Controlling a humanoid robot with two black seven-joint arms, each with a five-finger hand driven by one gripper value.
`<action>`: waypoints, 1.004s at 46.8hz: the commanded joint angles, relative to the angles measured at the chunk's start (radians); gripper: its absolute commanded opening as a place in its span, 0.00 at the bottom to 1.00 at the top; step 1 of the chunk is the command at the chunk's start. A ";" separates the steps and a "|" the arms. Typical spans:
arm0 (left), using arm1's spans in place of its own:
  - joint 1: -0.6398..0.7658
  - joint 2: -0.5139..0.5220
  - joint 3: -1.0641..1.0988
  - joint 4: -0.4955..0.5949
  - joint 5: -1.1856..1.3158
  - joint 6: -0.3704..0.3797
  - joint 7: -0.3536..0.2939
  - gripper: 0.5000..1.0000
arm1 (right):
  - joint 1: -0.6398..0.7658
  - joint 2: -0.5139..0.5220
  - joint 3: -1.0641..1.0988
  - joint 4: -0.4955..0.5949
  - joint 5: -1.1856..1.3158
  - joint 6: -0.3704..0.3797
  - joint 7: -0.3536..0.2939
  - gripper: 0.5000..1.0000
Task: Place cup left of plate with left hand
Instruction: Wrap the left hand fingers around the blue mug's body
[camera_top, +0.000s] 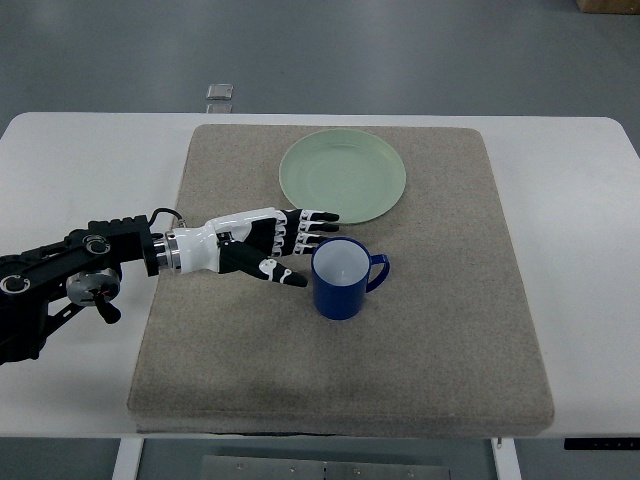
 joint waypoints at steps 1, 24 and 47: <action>0.000 -0.007 0.000 0.000 0.010 0.000 0.000 0.99 | 0.000 0.000 0.000 0.000 0.000 0.000 0.000 0.87; -0.002 -0.055 0.000 0.004 0.051 0.000 0.002 0.99 | 0.000 0.000 0.000 0.000 0.000 0.000 0.000 0.87; -0.011 -0.069 -0.003 0.009 0.100 0.000 0.002 0.99 | 0.000 0.000 0.000 0.000 0.000 0.000 0.000 0.87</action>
